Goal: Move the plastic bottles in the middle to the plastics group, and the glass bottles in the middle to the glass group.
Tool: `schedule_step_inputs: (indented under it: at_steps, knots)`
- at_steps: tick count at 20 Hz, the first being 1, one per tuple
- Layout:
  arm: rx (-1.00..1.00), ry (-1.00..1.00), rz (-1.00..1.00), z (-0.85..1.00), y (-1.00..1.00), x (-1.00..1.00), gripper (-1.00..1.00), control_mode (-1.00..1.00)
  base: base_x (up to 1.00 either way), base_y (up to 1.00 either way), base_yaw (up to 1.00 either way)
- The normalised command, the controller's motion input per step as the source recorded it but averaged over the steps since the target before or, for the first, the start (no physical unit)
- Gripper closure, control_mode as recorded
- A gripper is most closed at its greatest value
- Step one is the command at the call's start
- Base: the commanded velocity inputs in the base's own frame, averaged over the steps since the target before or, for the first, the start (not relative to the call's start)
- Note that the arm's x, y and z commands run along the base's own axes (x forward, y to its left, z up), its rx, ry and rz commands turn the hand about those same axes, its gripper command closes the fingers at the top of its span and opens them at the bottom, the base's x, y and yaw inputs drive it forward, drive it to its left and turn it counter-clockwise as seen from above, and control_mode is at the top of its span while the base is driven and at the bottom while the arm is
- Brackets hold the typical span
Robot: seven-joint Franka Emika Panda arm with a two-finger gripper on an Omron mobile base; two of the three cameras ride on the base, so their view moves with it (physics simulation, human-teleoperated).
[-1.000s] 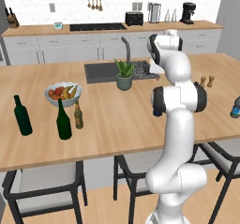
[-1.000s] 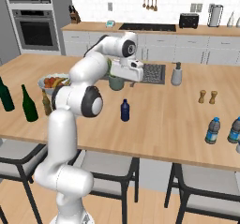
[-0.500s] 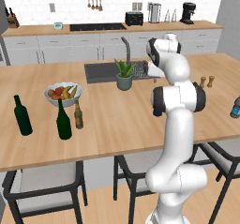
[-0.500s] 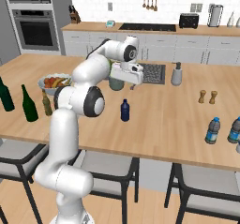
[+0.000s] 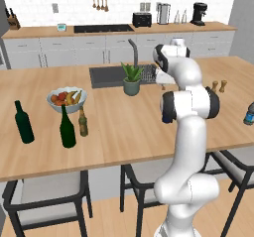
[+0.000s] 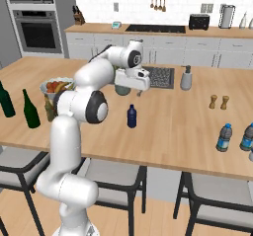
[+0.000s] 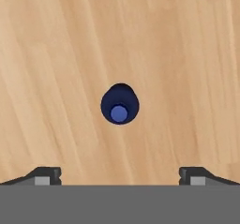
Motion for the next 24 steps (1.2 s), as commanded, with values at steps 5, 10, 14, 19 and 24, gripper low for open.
schedule_step_inputs:
  at_steps: [5, 10, 14, 19, 24]
  knots:
    - [-0.15, -0.01, 0.12, -0.3, 0.07, -0.09, -1.0, -1.0, 0.0, 0.0, 0.0]
    - [0.0, -0.05, 0.08, -0.43, 0.0, 0.0, -1.0, -1.0, 0.0, 0.0, 0.0]
    - [0.0, -0.08, 0.03, -0.28, 0.0, 0.16, -1.0, -1.0, 0.0, 0.0, 0.0]
    - [0.0, -0.11, 0.0, -0.11, 0.0, 0.13, -1.0, -1.0, 0.0, 0.0, 0.0]
    - [0.0, -0.04, 0.0, -0.09, 0.0, 0.19, -1.0, -1.0, 0.0, 0.0, 0.0]
